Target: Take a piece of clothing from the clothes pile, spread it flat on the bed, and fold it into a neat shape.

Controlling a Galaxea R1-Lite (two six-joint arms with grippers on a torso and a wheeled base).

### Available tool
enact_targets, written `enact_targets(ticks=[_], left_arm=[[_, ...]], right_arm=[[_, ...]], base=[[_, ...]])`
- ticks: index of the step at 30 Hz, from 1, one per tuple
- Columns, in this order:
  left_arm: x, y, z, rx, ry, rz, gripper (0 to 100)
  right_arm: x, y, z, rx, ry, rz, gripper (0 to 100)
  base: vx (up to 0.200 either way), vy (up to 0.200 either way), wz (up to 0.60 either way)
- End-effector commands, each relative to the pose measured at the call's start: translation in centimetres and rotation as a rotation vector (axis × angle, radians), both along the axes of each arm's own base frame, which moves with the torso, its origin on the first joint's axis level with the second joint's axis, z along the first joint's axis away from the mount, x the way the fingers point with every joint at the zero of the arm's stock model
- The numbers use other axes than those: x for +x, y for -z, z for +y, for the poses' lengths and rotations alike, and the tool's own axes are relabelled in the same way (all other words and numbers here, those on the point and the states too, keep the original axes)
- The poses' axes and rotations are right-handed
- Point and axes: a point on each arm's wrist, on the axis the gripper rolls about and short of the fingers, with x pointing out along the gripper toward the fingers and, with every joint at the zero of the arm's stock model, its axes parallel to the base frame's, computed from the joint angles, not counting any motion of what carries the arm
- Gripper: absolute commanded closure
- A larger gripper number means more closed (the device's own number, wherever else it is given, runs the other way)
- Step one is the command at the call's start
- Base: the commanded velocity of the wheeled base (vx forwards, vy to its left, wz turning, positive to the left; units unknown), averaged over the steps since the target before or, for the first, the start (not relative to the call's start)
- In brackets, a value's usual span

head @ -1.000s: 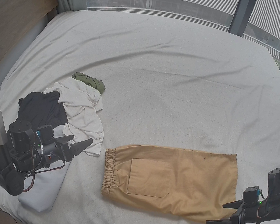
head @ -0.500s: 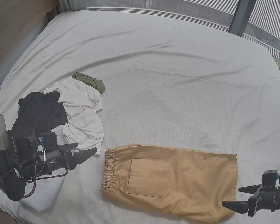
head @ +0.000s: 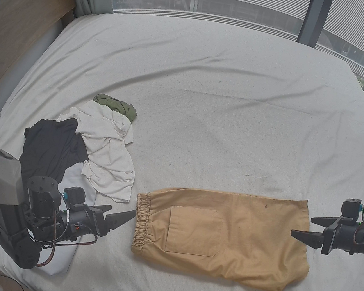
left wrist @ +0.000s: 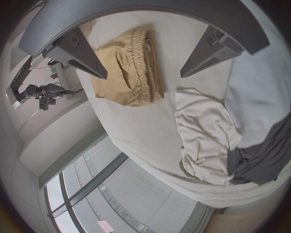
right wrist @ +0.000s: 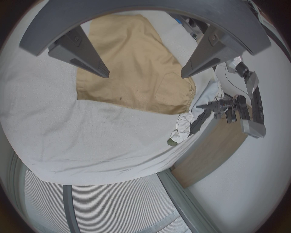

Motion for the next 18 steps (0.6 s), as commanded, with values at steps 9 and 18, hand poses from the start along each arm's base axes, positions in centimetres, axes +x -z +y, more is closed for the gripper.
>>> enact_targets(ticks=[9, 18], left_arm=[[-0.2, 2.3, -1.6, -0.014, 0.032, 0.113, 0], [-0.3, 3.5, -2.8, -0.022, 0.056, 0.166, 0]], right_arm=[[2.5, 0.2, 0.4, 0.093, 0.021, -0.029, 0], [2.5, 0.1, 0.6, 0.094, 0.013, -0.036, 0]], base=[[0.000, 0.000, 0.00], [0.000, 0.000, 0.00]])
